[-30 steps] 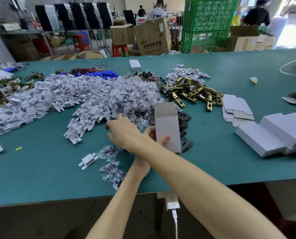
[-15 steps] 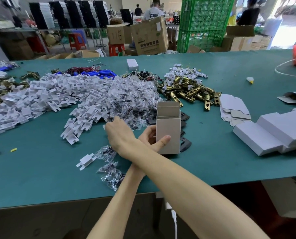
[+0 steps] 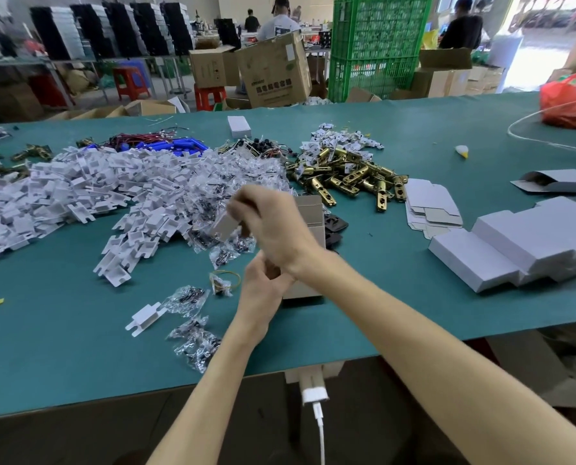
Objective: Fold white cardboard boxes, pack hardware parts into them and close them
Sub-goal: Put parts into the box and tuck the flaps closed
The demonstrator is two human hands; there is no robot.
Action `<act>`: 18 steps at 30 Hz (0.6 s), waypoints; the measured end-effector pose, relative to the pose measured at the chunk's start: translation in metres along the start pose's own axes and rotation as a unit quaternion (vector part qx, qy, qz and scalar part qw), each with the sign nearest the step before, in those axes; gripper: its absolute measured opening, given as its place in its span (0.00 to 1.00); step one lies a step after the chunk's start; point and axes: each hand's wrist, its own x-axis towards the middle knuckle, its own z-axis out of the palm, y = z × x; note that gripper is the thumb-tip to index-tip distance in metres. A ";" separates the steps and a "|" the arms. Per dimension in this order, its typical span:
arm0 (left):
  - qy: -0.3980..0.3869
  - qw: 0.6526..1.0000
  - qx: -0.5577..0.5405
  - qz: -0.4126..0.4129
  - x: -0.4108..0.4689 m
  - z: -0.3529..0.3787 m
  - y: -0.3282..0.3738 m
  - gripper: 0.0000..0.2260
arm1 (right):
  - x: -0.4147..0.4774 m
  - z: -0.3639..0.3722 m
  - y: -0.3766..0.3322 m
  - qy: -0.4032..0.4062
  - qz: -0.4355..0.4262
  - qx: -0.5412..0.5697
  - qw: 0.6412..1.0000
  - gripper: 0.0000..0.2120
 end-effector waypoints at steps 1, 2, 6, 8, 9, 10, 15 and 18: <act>-0.004 1.000 -0.015 0.016 0.000 0.000 0.001 0.13 | 0.001 -0.015 0.001 0.015 -0.015 -0.025 0.999 0.05; -0.005 0.999 -0.032 0.023 -0.001 -0.001 0.002 0.13 | 0.003 -0.031 0.003 0.028 -0.030 -0.053 0.998 0.05; -0.013 0.996 -0.077 0.033 -0.005 0.000 0.004 0.21 | 0.005 -0.080 0.013 0.064 -0.053 -0.143 0.986 0.05; -0.010 0.997 -0.073 0.037 -0.005 0.001 0.005 0.20 | 0.003 -0.094 0.018 0.058 -0.051 -0.167 0.983 0.04; -0.011 0.996 -0.075 0.036 -0.005 0.000 0.005 0.20 | 0.000 -0.098 0.019 0.039 -0.051 -0.180 0.982 0.04; -0.013 0.996 -0.076 0.039 -0.004 0.000 0.004 0.19 | -0.002 -0.099 0.021 0.013 -0.053 -0.197 0.979 0.04; -0.019 0.996 -0.081 0.044 -0.005 0.000 0.005 0.18 | -0.012 -0.102 0.028 -0.070 -0.076 -0.293 0.950 0.06; -0.018 0.995 -0.087 0.046 -0.005 0.001 0.005 0.18 | -0.016 -0.103 0.030 -0.081 -0.085 -0.343 0.932 0.07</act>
